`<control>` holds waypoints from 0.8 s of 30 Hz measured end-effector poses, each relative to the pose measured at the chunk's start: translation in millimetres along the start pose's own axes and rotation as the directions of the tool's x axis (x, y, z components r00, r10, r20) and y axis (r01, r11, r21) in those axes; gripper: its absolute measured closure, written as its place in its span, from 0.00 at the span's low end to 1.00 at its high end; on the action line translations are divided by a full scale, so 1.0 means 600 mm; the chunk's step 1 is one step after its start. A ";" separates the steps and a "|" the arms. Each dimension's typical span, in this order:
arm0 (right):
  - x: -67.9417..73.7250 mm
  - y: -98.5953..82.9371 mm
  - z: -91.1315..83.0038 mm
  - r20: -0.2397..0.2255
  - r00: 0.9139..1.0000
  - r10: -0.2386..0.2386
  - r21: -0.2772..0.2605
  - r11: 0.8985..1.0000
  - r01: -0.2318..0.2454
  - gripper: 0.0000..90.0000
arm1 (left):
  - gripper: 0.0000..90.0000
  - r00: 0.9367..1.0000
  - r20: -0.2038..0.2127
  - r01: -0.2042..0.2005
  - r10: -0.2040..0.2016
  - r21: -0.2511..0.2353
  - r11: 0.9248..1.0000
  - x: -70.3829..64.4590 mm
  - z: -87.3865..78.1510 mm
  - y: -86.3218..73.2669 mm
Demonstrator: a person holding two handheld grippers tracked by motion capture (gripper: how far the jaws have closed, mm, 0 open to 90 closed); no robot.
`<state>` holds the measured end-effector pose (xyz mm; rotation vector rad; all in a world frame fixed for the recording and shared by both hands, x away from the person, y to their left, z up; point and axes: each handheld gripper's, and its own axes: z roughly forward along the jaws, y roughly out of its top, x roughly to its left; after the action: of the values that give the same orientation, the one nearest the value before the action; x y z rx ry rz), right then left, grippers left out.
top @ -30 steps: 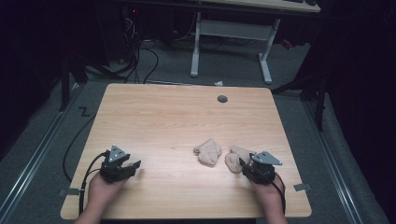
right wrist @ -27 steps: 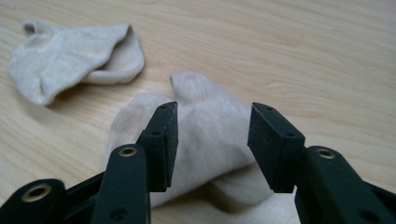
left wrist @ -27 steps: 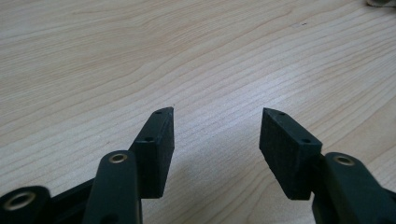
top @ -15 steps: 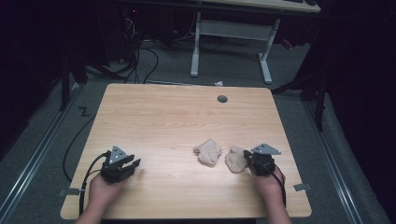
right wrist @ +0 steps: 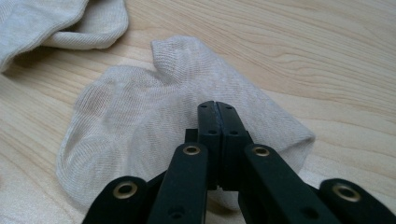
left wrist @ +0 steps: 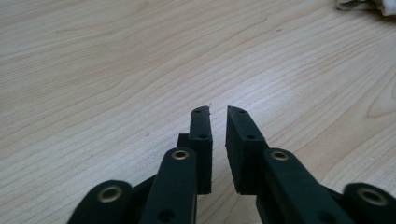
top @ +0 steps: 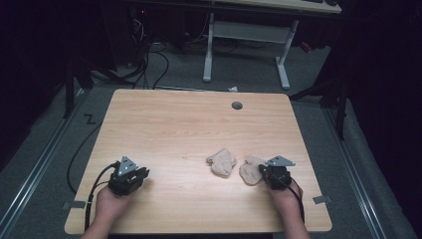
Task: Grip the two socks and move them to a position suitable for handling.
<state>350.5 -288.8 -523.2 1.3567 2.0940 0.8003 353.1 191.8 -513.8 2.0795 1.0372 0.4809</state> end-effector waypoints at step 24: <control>0.087 -0.013 -0.063 -0.099 0.990 -0.101 -0.051 0.994 0.096 0.98 | 0.71 1.000 0.003 0.003 -0.003 -0.006 1.000 -0.001 -0.001 -0.001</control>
<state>300.4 -250.8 -507.6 1.2016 2.1879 0.8871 351.8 191.6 -513.9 2.0726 1.0358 0.4794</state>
